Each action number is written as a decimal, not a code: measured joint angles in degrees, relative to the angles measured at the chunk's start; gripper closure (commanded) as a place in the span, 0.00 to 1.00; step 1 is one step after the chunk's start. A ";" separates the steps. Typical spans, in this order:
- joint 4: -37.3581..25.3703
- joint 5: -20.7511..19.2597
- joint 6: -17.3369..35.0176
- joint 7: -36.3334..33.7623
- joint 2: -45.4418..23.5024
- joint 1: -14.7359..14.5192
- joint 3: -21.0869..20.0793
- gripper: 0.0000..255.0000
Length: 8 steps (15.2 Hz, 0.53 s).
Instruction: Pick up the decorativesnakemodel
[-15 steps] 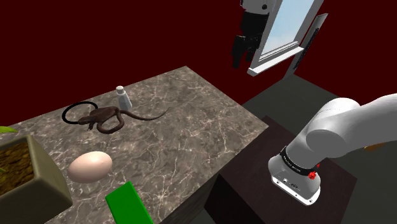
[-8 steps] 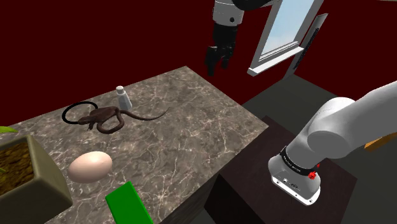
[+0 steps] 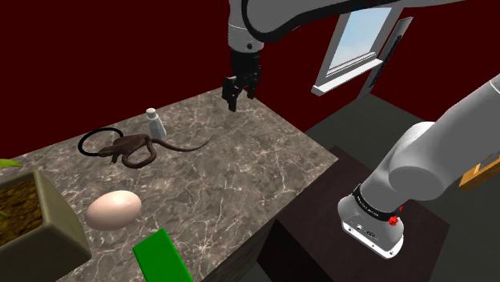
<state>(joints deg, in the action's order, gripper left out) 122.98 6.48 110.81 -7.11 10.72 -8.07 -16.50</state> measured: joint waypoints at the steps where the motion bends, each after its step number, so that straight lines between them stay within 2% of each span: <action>1: -1.22 -0.38 0.39 -0.98 -1.46 -0.48 -0.83 0.00; 8: -11.55 -6.36 5.30 -6.29 -16.53 -3.33 -4.48 0.00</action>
<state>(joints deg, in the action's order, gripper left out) 111.43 0.12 116.11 -13.40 -5.81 -11.40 -20.98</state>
